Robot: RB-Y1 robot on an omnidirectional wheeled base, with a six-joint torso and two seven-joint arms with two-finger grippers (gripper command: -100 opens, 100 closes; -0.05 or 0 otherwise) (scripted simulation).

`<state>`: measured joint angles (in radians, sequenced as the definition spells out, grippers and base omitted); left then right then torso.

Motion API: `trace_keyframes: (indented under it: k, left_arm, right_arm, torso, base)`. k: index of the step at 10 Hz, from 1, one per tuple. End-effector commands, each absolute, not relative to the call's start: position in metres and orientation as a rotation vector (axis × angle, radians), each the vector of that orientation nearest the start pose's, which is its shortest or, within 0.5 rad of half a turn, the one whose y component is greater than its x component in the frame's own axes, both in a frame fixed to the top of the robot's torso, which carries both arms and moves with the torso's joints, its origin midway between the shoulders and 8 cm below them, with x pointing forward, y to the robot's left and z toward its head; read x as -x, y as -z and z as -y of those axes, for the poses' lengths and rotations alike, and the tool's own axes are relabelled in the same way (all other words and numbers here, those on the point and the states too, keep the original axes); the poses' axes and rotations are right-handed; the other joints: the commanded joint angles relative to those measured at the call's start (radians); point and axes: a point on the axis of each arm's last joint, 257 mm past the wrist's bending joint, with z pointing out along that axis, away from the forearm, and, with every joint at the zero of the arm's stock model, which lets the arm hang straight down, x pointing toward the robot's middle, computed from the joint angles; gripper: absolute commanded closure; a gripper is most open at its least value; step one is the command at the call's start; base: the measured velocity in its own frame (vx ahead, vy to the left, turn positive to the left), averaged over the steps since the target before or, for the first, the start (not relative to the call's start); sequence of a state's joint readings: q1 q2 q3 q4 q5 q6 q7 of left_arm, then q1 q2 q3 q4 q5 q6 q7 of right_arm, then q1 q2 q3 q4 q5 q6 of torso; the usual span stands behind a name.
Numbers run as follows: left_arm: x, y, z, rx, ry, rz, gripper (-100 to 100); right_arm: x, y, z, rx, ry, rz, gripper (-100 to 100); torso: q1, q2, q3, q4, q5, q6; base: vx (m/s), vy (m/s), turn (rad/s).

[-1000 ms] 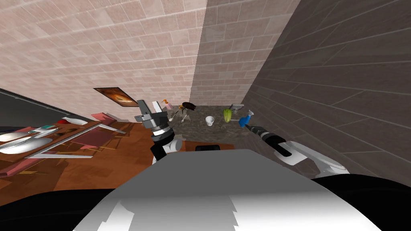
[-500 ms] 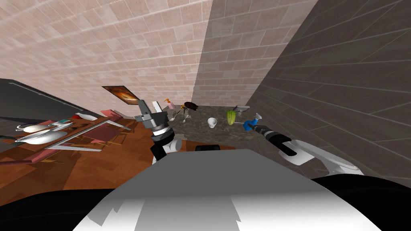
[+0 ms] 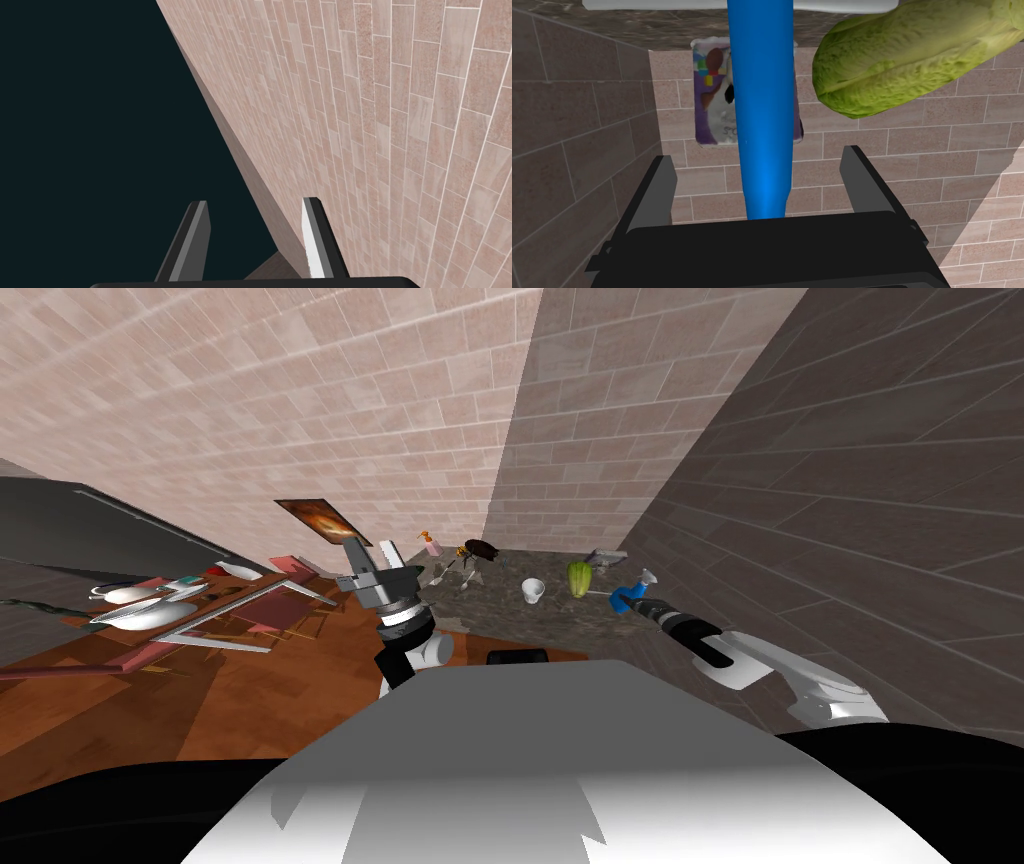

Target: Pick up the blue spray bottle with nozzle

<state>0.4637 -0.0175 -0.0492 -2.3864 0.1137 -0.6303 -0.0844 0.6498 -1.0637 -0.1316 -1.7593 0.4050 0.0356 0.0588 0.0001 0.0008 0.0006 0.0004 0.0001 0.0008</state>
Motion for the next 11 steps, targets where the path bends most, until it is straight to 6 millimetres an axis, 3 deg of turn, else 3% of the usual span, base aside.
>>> trace_keyframes:
  k: [1, 3, 5, 6, 8, 11]
  left_arm:
    - [-0.294, -0.100, -0.272, 0.508, 1.402, -0.350, 0]
    - [-0.294, -0.100, -0.272, 0.508, 1.402, -0.350, 0]
    - [-0.294, -0.100, -0.272, 0.508, 1.402, -0.350, 0]
    - [-0.294, -0.100, -0.272, 0.508, 1.402, -0.350, 0]
    - [-0.294, -0.100, -0.272, 0.508, 1.402, -0.350, 0]
    - [-0.294, -0.100, -0.272, 0.508, 1.402, -0.350, 0]
  right_arm:
    - [-0.366, 0.253, 0.543, -0.138, 0.064, -1.981, -100]
    - [-0.379, 0.245, 0.558, -0.148, 0.085, -1.955, -100]
    - [-0.367, 0.257, 0.584, -0.188, 0.138, -1.981, -100]
    - [-0.380, 0.261, 0.571, -0.151, 0.079, -1.980, -100]
    - [-0.390, 0.254, 0.588, -0.167, 0.104, -1.959, -100]
    - [-0.374, 0.268, 0.619, -0.216, 0.166, -1.989, -100]
  torso:
    - [0.000, 0.000, 0.000, 0.000, 0.000, 0.000]
    - [0.003, 0.004, 0.002, 0.001, 0.001, 0.000]
    - [0.001, 0.002, 0.001, 0.000, 0.000, 0.000]
    - [0.000, 0.001, 0.000, 0.000, 0.000, 0.000]
    - [0.003, 0.003, 0.002, 0.001, 0.000, -0.001]
    - [0.000, -0.001, -0.001, 0.000, -0.001, -0.001]
  base:
    - [-0.061, 0.040, 0.239]
    - [-0.076, 0.040, 0.040]
    - [-0.010, 0.001, -0.010]
    - [-0.069, 0.045, 0.239]
    - [-0.070, 0.035, 0.041]
    - [-0.003, 0.001, -0.002]
